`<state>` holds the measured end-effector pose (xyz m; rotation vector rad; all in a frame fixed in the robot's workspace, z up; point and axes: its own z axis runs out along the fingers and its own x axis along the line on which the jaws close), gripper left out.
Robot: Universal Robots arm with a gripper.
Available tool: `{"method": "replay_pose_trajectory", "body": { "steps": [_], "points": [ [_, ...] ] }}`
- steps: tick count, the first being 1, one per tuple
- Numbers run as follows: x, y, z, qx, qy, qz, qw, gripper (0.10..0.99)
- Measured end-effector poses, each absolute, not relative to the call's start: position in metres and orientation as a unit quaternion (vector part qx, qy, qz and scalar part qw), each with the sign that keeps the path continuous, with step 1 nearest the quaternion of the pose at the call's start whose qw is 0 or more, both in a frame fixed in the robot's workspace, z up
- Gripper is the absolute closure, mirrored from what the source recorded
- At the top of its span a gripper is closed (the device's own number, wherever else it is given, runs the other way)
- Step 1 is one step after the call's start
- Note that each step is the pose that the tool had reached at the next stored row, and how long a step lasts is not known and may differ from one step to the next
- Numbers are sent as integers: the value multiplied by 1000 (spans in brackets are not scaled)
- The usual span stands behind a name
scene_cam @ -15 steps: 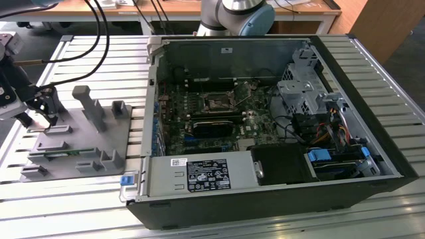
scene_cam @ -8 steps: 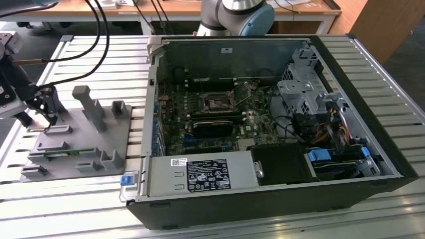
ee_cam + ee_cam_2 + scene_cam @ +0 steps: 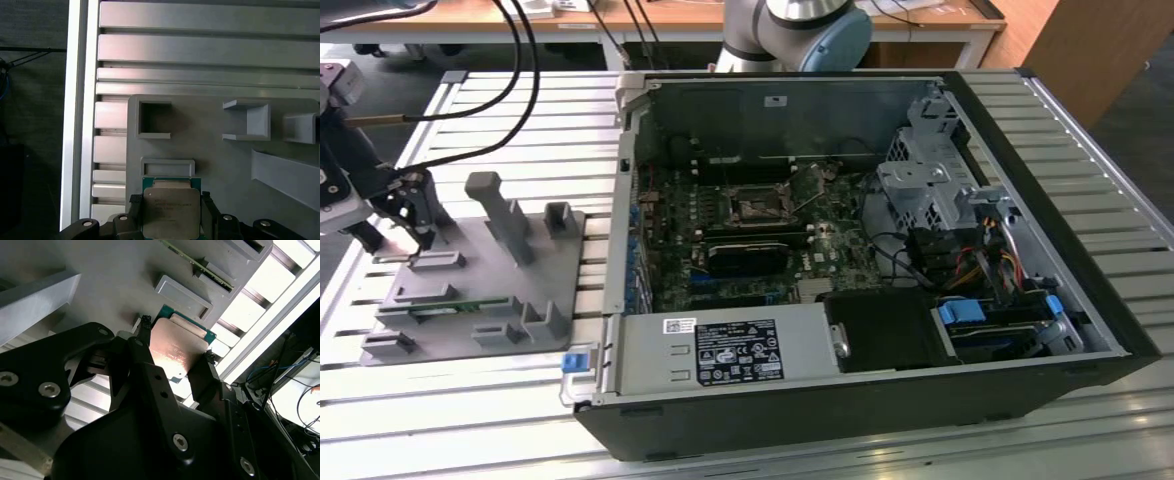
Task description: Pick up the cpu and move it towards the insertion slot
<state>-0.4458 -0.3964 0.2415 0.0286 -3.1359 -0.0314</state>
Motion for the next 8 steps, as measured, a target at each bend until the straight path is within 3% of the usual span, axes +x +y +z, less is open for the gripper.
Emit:
{"method": "replay_pose_trajectory", "body": {
  "steps": [8],
  "points": [
    [-446, -396, 244, 9, -1000, -9, 3, 541]
  ]
}}
